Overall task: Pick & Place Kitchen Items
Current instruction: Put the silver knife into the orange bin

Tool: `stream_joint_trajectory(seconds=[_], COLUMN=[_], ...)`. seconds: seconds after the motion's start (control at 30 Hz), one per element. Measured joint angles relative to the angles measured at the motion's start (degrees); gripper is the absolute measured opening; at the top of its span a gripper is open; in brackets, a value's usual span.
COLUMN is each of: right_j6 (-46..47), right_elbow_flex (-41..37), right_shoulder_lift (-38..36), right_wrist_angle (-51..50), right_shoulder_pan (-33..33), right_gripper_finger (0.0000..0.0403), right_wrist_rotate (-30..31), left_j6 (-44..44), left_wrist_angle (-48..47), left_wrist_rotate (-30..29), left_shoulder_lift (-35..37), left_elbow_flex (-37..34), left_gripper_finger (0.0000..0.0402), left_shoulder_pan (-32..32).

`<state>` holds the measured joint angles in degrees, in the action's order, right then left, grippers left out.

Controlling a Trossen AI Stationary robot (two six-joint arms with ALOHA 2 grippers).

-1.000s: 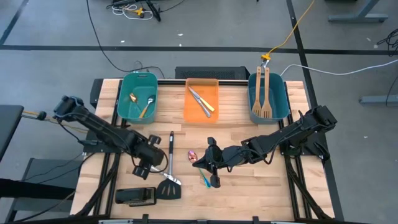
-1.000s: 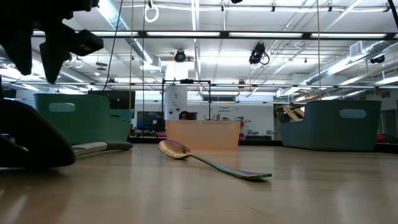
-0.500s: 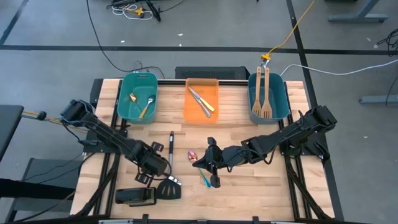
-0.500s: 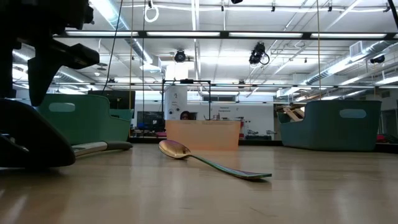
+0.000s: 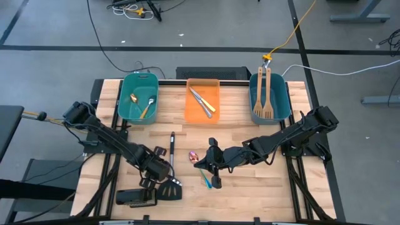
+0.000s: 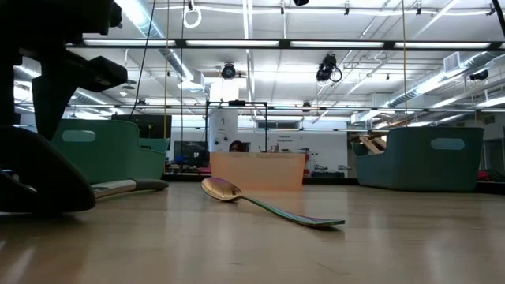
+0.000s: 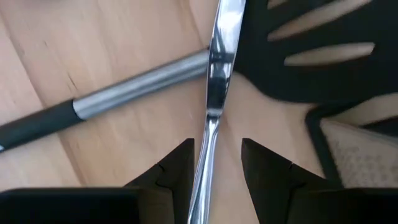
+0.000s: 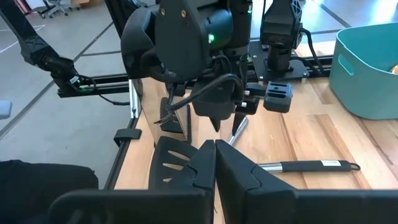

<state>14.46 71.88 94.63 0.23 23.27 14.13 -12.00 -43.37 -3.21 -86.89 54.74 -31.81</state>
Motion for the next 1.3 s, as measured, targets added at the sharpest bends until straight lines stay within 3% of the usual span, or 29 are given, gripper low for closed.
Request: stream_joint_trajectory(seconds=[0.43,1.3], right_j6=[0.0,0.01], right_elbow_flex=[0.0,0.0], right_shoulder_lift=[0.0,0.0], right_wrist_angle=[0.02,0.04], right_shoulder_pan=[0.0,0.01], right_gripper_finger=[0.002,0.002], right_wrist_rotate=[-0.01,-0.02], left_j6=[-2.41,-2.37], left_wrist_angle=[2.19,6.21], left_wrist_rotate=[0.2,-0.43], left_shoulder_lift=[-6.93,-12.38], left_elbow_flex=[0.01,0.13], left_gripper_finger=[0.0138,0.0138], left_shoulder_pan=[-0.31,-0.31])
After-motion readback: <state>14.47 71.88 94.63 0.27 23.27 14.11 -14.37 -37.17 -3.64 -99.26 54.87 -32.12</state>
